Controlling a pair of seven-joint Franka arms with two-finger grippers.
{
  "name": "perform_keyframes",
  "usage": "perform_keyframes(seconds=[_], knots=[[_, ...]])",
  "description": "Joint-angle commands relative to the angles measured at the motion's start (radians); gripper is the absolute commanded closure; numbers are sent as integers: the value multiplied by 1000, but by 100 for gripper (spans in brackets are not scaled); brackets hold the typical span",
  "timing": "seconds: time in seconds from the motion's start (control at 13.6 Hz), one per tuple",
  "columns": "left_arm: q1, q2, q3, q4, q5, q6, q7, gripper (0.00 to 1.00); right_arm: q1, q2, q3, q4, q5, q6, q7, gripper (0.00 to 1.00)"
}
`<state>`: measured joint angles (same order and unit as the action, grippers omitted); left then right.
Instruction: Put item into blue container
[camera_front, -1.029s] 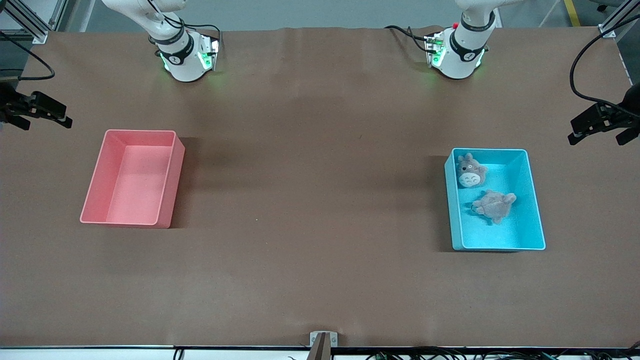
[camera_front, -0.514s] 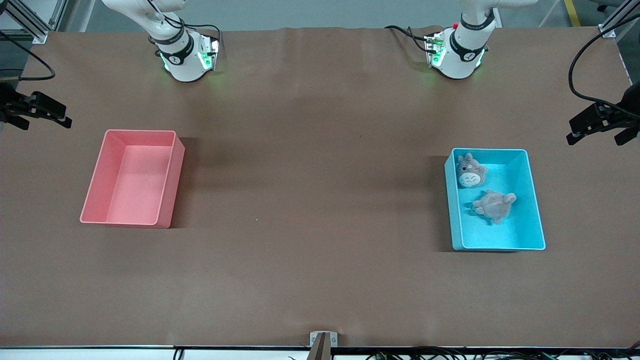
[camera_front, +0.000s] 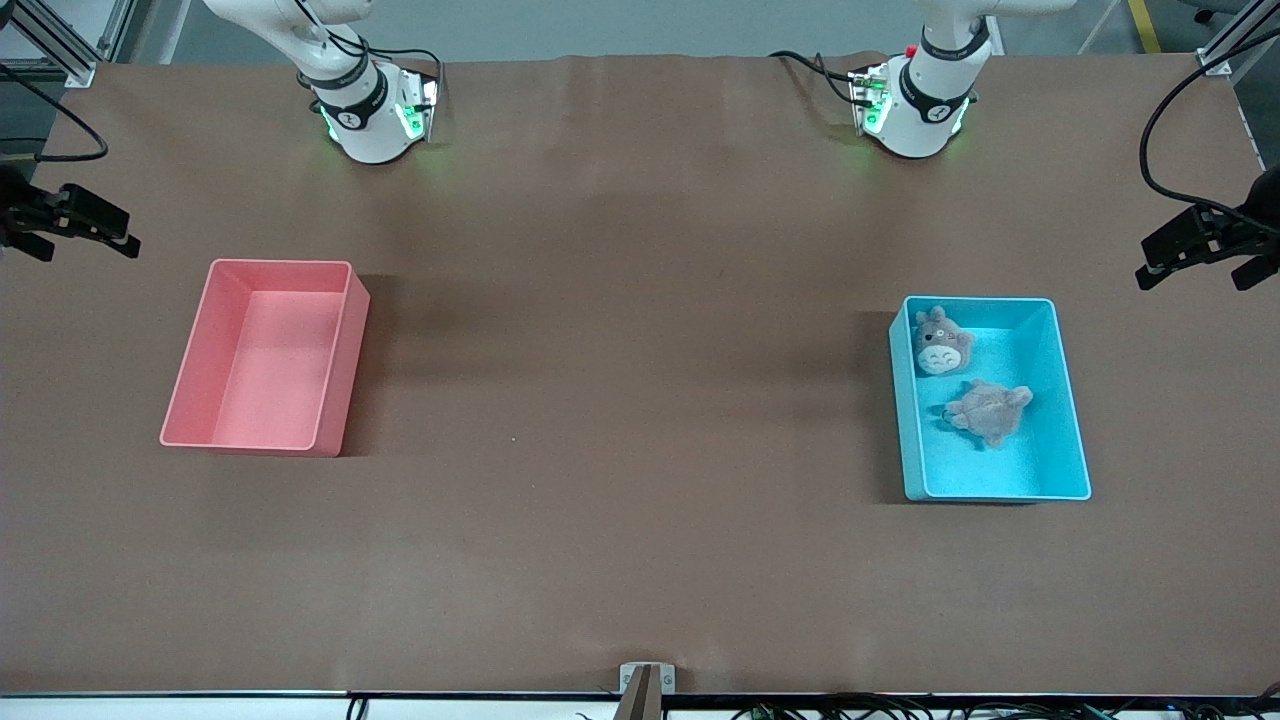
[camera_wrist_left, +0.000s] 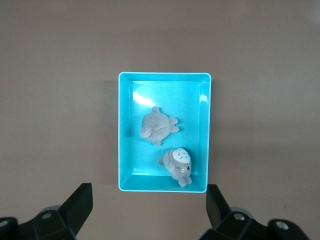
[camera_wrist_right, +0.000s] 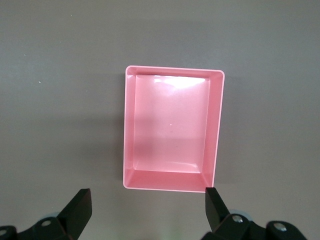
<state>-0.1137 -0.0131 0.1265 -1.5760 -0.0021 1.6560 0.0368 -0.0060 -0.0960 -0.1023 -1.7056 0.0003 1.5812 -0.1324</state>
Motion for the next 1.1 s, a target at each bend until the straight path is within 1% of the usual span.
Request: perform_keyframes(seconds=[0.0, 0.29, 0.51, 1.03], knots=[[-4, 4, 8, 36, -18, -21, -3, 0, -2, -34, 1, -32, -16, 17, -15, 0], [-12, 5, 7, 45, -16, -22, -14, 0, -2, -34, 0, -34, -13, 17, -13, 0], [-9, 1, -7, 45, -16, -22, -25, 0, -2, -34, 0, -34, -10, 17, -13, 0], [-12, 1, -7, 45, -15, -21, -25, 0, 0, -34, -2, -34, -5, 17, -15, 0]])
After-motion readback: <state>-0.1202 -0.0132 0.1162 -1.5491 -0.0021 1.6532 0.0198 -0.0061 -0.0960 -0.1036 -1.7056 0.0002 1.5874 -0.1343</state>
